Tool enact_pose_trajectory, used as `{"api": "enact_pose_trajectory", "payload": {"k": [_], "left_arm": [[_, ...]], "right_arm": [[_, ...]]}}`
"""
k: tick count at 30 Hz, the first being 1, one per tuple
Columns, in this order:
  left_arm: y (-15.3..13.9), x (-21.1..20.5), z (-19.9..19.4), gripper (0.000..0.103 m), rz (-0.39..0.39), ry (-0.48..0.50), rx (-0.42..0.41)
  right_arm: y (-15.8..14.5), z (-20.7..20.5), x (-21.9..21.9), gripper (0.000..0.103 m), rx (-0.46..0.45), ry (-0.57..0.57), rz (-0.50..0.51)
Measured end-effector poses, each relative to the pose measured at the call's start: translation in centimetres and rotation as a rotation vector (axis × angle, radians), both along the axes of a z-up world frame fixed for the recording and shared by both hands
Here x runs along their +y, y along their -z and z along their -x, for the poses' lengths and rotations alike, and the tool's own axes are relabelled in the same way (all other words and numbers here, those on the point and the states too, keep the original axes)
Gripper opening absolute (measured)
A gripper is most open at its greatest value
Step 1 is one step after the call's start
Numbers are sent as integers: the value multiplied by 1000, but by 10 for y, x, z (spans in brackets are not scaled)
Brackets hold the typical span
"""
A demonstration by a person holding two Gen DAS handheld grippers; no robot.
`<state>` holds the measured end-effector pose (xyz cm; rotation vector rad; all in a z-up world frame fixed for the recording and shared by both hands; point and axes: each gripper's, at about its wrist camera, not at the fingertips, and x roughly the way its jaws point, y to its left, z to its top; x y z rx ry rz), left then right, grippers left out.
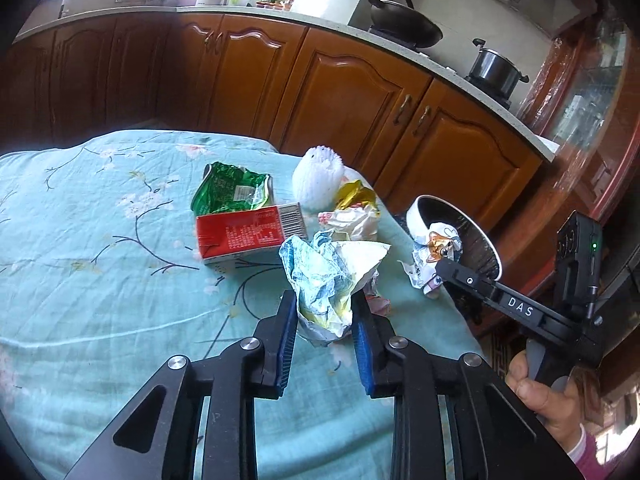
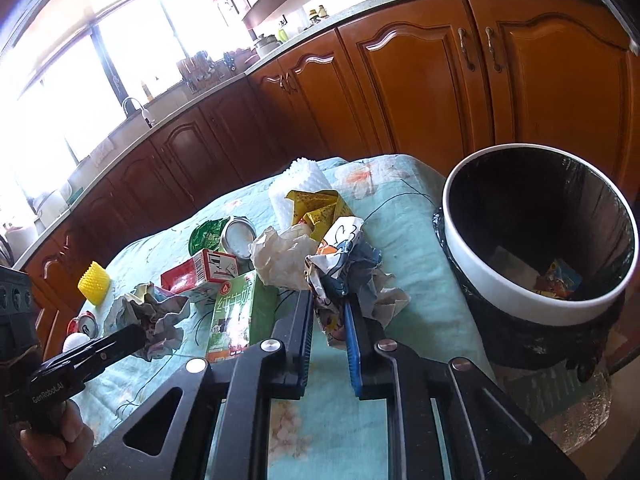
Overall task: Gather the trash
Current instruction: 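Carry both crumpled items over the bin and open both tools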
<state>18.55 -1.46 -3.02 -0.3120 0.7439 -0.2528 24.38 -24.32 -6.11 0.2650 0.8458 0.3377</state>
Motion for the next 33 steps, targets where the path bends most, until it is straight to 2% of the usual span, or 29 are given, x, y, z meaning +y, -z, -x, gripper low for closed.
{"api": "enact_pose_trajectory", "payload": {"k": [15, 33], "left_arm": [[-5, -52, -12, 25, 2, 112, 0], [-13, -118, -56, 25, -44, 215, -19]], "right_arm": [[-22, 27, -57, 15, -34, 115, -21], [-33, 19, -116, 15, -58, 222, -7]]}}
